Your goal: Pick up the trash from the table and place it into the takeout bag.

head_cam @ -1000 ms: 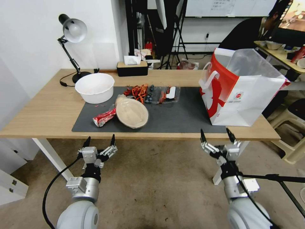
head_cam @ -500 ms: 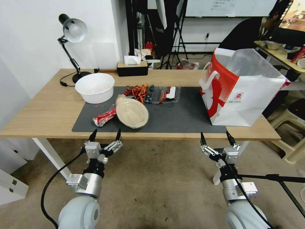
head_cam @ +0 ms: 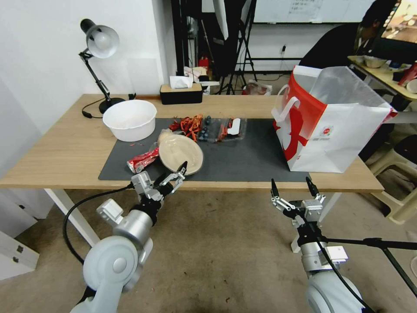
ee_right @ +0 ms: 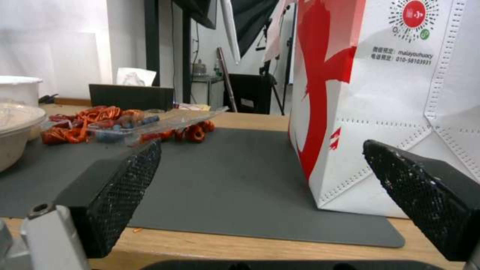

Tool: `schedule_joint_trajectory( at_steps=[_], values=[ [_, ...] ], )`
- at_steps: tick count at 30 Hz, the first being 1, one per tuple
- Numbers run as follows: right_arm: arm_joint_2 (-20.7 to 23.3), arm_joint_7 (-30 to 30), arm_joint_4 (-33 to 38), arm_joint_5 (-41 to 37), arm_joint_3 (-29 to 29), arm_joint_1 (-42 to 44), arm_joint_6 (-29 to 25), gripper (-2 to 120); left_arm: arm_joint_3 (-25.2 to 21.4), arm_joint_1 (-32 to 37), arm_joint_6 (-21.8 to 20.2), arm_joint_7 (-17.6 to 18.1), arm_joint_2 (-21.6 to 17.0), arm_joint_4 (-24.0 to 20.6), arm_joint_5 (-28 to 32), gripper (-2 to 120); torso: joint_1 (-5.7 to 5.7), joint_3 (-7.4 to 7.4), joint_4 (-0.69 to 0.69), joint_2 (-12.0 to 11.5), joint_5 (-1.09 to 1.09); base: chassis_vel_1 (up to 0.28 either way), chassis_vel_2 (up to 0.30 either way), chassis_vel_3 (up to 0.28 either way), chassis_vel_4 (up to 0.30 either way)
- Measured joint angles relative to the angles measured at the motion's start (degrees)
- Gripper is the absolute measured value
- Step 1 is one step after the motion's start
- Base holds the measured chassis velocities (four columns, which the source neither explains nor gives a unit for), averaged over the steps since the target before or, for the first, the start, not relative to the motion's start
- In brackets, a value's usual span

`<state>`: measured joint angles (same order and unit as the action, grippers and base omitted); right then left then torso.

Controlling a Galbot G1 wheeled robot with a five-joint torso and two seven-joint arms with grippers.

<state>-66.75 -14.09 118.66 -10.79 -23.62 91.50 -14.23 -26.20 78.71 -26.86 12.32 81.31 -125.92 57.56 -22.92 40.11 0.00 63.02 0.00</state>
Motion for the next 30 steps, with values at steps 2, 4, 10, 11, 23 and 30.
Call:
schedule_joint_trajectory(
  at_steps=[2, 4, 10, 11, 23, 30],
  values=[
    [-0.04, -0.02, 0.0, 0.05, 0.0, 0.05, 0.01, 100, 0.15, -0.44, -0.06, 0.27, -0.12, 0.55, 0.46, 100, 0.0, 0.0, 0.0, 0.0, -0.01, 0.0, 0.0, 0.0, 0.0],
    [-0.14, -0.04, 0.0, 0.19, 0.0, 0.14, 0.01, 100, 0.39, -1.15, -0.08, 0.65, -0.34, 1.38, 1.24, 100, 0.0, 0.0, 0.0, 0.0, 0.0, 0.0, 0.0, 0.0, 0.0],
    [-0.6, -0.18, 0.0, 0.57, -0.12, 1.06, -0.33, 100, 1.07, -3.59, 0.13, 1.33, -1.19, 4.32, 2.17, 99, 0.0, 0.0, 0.0, 0.0, 0.0, 0.0, 0.0, 0.0, 0.0],
    [-0.6, -0.18, 0.0, 0.57, -0.12, 1.06, -0.33, 100, 1.07, -3.59, 0.13, 1.33, -1.19, 4.32, 2.17, 99, 0.0, 0.0, 0.0, 0.0, 0.0, 0.0, 0.0, 0.0, 0.0],
    [-1.08, -0.41, -0.05, 1.02, -0.52, 1.63, -0.76, 100, 2.39, -6.05, 0.54, 2.12, -2.54, 6.67, 2.46, 69, 0.0, -0.01, 0.0, 0.0, 0.0, 0.0, 0.0, 0.0, 0.0],
    [-1.24, -0.45, -0.04, 1.36, -0.52, 1.69, -0.76, 99, 2.51, -6.66, 0.44, 2.2, -3.33, 7.41, 2.25, 46, 0.0, -0.01, 0.0, 0.0, 0.0, 0.0, 0.0, 0.0, 0.0]
  ],
)
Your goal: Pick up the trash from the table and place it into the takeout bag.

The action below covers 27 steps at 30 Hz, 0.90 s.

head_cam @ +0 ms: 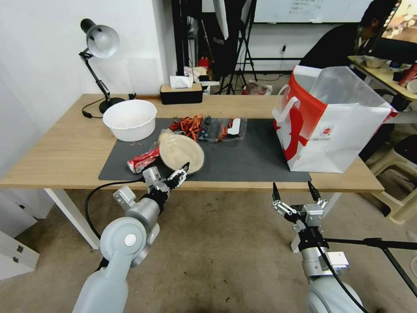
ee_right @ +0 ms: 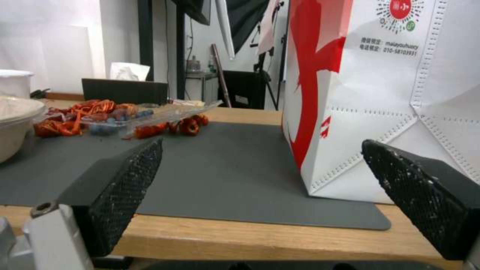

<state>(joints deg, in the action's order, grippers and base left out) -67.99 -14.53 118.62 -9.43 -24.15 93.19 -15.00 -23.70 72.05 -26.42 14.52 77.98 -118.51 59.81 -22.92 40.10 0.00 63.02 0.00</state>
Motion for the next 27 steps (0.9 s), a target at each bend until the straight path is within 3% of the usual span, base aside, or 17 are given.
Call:
schedule_joint_trajectory(
  at_steps=[11, 15, 16, 17, 18, 21, 22, 25, 26, 27],
  values=[
    [-0.19, -0.11, 0.0, 0.29, 0.03, 0.08, 0.0, 99, -0.33, -0.24, -1.44, -0.12, -1.59, 0.37, -1.43, 1, 0.0, 0.0, 0.0, 0.0, 0.0, 0.0, 0.0, 0.0, 0.0],
    [-0.2, -0.16, 0.0, 0.38, -0.02, 0.19, 0.0, 99, -0.49, 0.28, -0.79, -3.57, -2.02, 0.36, -3.73, 0, 0.0, 0.0, 0.0, 0.0, 0.0, 0.0, 0.0, 0.0, 0.0],
    [-0.21, -0.18, 0.0, 0.41, -0.02, 0.21, 0.0, 99, -0.5, 0.49, 0.08, -5.38, -2.21, 0.36, -4.9, 0, 0.0, 0.0, 0.0, 0.0, -0.01, 0.0, 0.0, 0.0, 0.0],
    [-0.26, -0.19, 0.0, 0.45, -0.03, 0.23, 0.0, 99, -0.5, 0.9, 2.88, -9.54, -2.7, 0.38, -7.44, 0, 0.0, 0.0, 0.0, 0.0, 0.01, 0.0, 0.0, 0.0, 0.0],
    [-0.26, -0.19, 0.0, 0.45, -0.03, 0.23, 0.0, 99, -0.5, 0.9, 2.88, -9.54, -2.7, 0.38, -7.44, 0, 0.0, 0.0, 0.0, 0.0, 0.01, 0.0, 0.0, 0.0, 0.0],
    [-0.36, -0.18, 0.02, 0.48, -0.02, 0.32, -0.03, 99, 0.01, 0.67, 10.99, -18.13, -4.25, 1.79, -11.77, 0, 0.0, 0.0, 0.0, 0.0, 0.0, 0.0, 0.0, 0.0, 0.0],
    [-0.36, -0.18, 0.02, 0.48, -0.02, 0.32, -0.03, 99, 0.01, 0.67, 10.99, -18.13, -4.25, 1.79, -11.77, 0, 0.0, 0.0, 0.0, 0.0, 0.0, 0.0, 0.0, 0.0, 0.0],
    [-0.66, -0.14, 0.01, 0.57, -0.05, 0.56, -0.38, 99, 1.54, -2.16, 21.45, -31.46, -7.98, 5.46, -16.53, 0, 0.0, 0.0, 0.01, 0.0, -0.01, 0.0, 0.0, 0.0, 0.0],
    [-0.66, -0.14, 0.01, 0.57, -0.05, 0.56, -0.38, 99, 1.54, -2.16, 21.45, -31.46, -7.98, 5.46, -16.53, 0, 0.0, 0.0, 0.01, 0.0, -0.01, 0.0, 0.0, 0.0, 0.0],
    [-0.75, -0.13, 0.01, 0.69, -0.11, 0.67, -0.47, 99, 2.11, -3.26, 23.17, -33.78, -9.15, 6.38, -17.18, 0, 0.0, 0.0, 0.0, 0.0, -0.02, 0.0, 0.0, 0.0, 0.0]
  ],
)
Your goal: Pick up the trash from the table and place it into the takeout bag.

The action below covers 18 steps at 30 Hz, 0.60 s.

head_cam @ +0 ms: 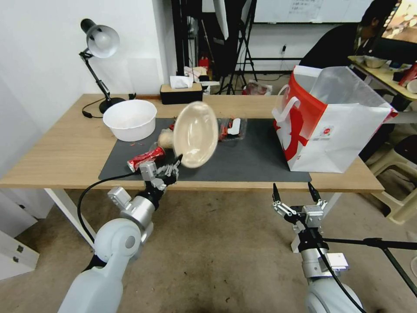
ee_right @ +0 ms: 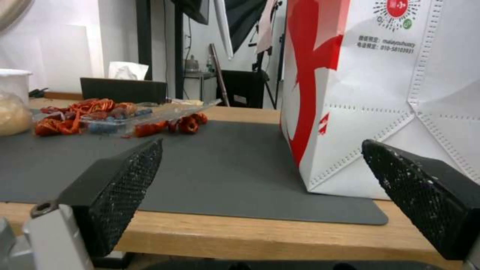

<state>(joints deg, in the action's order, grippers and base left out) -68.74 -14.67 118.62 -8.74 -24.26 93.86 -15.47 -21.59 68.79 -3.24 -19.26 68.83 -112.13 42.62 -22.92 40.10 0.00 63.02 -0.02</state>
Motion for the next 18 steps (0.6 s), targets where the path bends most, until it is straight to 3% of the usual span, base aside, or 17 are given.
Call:
schedule_joint_trajectory(
  at_steps=[1, 2, 5, 9, 11, 12, 15, 16, 18],
  values=[
    [-0.23, 0.01, -0.03, 0.29, -0.1, 0.26, -0.15, 100, 1.31, -2.59, 2.43, -3.01, -2.32, 1.64, -0.64, 0, 0.0, 0.0, 0.01, 0.0, 0.0, 0.0, 0.0, 0.0, 0.0],
    [-0.23, 0.01, -0.03, 0.29, -0.1, 0.26, -0.15, 100, 1.31, -2.59, 2.43, -3.01, -2.32, 1.64, -0.64, 0, 0.0, 0.0, 0.01, 0.0, 0.0, 0.0, 0.0, 0.0, 0.0],
    [-0.76, -0.02, -0.18, 0.98, -0.24, 0.49, -0.3, 100, 4.97, -9.37, 4.62, -5.45, -7.39, 5.13, -0.09, 0, 0.0, 0.0, 0.0, 0.0, 0.01, 0.0, 0.0, 0.0, 0.0],
    [-1.17, -0.06, -0.29, 1.56, -0.27, 0.31, -0.31, 100, 9.32, -15.77, 5.25, -5.89, -11.25, 7.98, 2.37, 0, 0.0, 0.01, -0.01, 0.0, 0.02, 0.0, 0.0, 0.0, 0.0],
    [-1.52, -0.12, -0.55, 2.08, -0.25, -0.2, -0.31, 100, 14.99, -22.29, 5.42, -5.95, -13.73, 10.74, 4.93, 0, 0.0, 0.01, 0.01, 0.0, 0.02, 0.0, 0.0, 0.0, 0.0],
    [-1.52, -0.12, -0.55, 2.08, -0.25, -0.2, -0.31, 100, 14.99, -22.29, 5.42, -5.95, -13.73, 10.74, 4.93, 0, 0.0, 0.01, 0.01, 0.0, 0.02, 0.0, 0.0, 0.0, 0.0],
    [-1.74, -0.22, -1.19, 2.28, -0.24, -1.11, -0.3, 100, 23.25, -32.08, 5.56, -5.84, -14.73, 15.06, 7.73, 0, 0.0, 0.01, -0.01, 0.0, 0.02, 0.0, 0.0, 0.0, 0.0],
    [-1.74, -0.22, -1.19, 2.28, -0.24, -1.11, -0.3, 100, 23.25, -32.08, 5.56, -5.84, -14.73, 15.06, 7.73, 0, 0.0, 0.01, -0.01, 0.0, 0.02, 0.0, 0.0, 0.0, 0.0],
    [-1.75, -0.26, -1.69, 2.34, -0.25, -1.77, -0.28, 100, 28.34, -39.1, 5.59, -5.71, -13.92, 18.51, 9.34, 0, -0.01, 0.01, 0.01, 0.0, 0.01, 0.0, 0.0, 0.0, 0.0]
  ],
)
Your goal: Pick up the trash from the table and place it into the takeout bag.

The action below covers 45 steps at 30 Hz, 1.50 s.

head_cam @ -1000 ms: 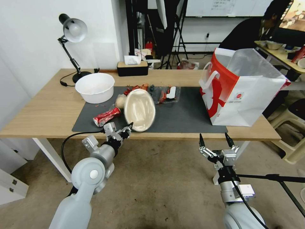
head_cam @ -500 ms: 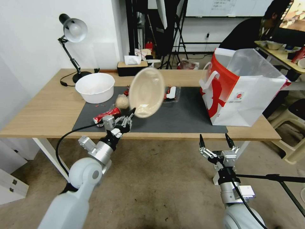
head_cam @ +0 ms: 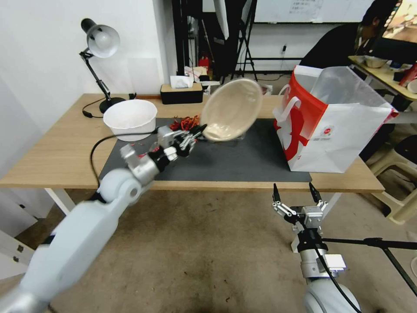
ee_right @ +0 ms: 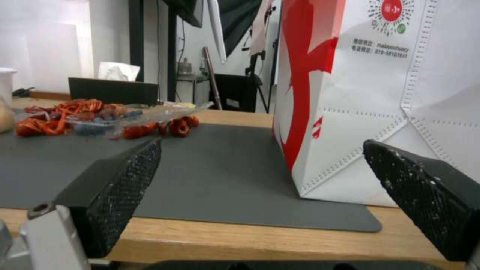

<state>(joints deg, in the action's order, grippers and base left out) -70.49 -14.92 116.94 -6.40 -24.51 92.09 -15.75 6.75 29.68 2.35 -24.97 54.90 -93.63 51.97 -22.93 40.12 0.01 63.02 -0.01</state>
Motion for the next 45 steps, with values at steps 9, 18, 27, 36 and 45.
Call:
schedule_joint_trajectory(
  at_steps=[9, 18, 27, 36, 45],
  values=[
    [-0.36, -0.16, -0.66, 0.36, -0.27, -0.59, 0.06, 100, 13.61, -19.75, 0.01, 0.41, 8.59, 10.16, 2.88, 0, 0.0, 0.0, -0.02, 0.0, 0.02, 0.0, 0.0, 0.0, 0.0],
    [-1.03, -0.41, -0.64, 0.54, -1.0, 0.03, -0.24, 100, 20.16, -28.76, 0.32, 0.4, 17.35, 19.01, 3.37, 0, 0.01, -0.01, -0.01, 0.0, 0.03, 0.0, 0.0, 0.0, 0.0],
    [-1.54, -0.59, -0.4, 0.65, -1.24, 0.62, -0.53, 100, 22.16, -34.11, 1.04, 0.36, 23.39, 26.39, 3.31, 0, 0.01, 0.0, -0.01, 0.0, 0.02, 0.0, 0.0, 0.0, 0.0],
    [-2.02, -0.68, 0.45, 0.83, -0.88, 0.22, -0.19, 100, 23.89, -38.95, 0.27, -0.05, 25.97, 29.4, 3.66, 0, 0.01, -0.02, 0.0, 0.01, 0.01, 0.0, 0.0, 0.0, 0.0],
    [-2.64, -0.69, 0.68, 1.23, -0.46, 0.32, -0.1, 100, 26.48, -41.36, 1.45, -1.5, 31.49, 37.2, 2.57, 0, 0.01, -0.01, -0.03, 0.01, 0.02, 0.0, 0.0, 0.0, 0.0]
  ],
)
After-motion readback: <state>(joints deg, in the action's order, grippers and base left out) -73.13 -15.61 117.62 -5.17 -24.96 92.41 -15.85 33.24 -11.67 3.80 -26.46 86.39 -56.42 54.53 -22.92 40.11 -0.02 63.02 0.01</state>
